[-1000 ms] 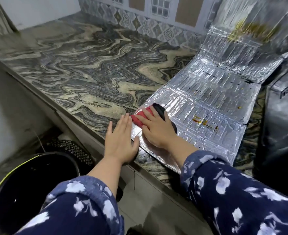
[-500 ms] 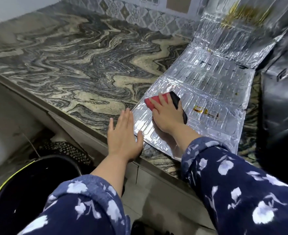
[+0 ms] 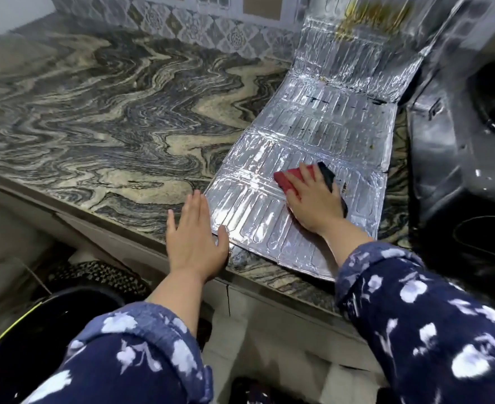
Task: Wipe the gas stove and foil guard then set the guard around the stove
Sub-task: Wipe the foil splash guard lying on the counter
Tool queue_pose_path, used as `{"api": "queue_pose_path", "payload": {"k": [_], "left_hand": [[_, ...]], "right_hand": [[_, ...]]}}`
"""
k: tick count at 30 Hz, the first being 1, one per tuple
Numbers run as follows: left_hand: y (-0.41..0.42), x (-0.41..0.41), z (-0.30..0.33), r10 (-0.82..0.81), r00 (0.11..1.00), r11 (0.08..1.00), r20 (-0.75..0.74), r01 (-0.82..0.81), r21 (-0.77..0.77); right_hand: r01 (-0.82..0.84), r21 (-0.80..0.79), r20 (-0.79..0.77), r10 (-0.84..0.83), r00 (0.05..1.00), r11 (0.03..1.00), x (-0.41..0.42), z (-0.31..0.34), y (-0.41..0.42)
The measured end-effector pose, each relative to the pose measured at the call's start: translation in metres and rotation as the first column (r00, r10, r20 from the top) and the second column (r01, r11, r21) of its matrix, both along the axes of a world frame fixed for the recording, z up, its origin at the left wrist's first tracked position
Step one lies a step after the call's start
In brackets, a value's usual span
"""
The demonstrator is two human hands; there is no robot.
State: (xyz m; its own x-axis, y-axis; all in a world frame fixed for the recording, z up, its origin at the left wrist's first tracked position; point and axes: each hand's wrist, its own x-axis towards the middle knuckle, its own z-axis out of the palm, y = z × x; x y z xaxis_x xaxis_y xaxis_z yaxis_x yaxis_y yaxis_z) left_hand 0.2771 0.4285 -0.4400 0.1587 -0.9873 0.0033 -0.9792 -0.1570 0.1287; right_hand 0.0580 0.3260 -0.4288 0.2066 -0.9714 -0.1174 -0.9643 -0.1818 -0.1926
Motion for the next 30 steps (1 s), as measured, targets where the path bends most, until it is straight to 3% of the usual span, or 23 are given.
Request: {"api": "queue_pose_path", "payload": {"k": [8,16,19,23,30], "left_hand": [[-0.003,0.001,-0.006,0.005,1.0,0.999,0.027,-0.004,-0.042],[-0.005,0.0,-0.003,0.021,0.999,0.997,0.049,-0.025,0.078],[-0.009,-0.006,0.01,0.054,0.998,0.988,0.045,-0.06,0.144],[-0.026,-0.037,0.03,0.036,0.993,0.994,0.114,-0.047,0.095],[-0.073,-0.095,0.028,-0.089,0.993,0.992,-0.074,0.094,0.079]], "right_hand": [[0.107,0.048,0.004,-0.107,0.994,0.993,-0.011,0.001,-0.066],[-0.046,0.083,0.024,0.044,0.999,0.995,0.007,0.005,0.033],[-0.132,0.114,-0.086,0.142,0.986,0.985,-0.005,0.012,0.054],[-0.181,0.103,-0.159,0.196,0.968,0.978,-0.028,0.015,0.067],[-0.196,0.004,-0.06,0.196,0.979,0.981,-0.067,0.003,0.064]]}}
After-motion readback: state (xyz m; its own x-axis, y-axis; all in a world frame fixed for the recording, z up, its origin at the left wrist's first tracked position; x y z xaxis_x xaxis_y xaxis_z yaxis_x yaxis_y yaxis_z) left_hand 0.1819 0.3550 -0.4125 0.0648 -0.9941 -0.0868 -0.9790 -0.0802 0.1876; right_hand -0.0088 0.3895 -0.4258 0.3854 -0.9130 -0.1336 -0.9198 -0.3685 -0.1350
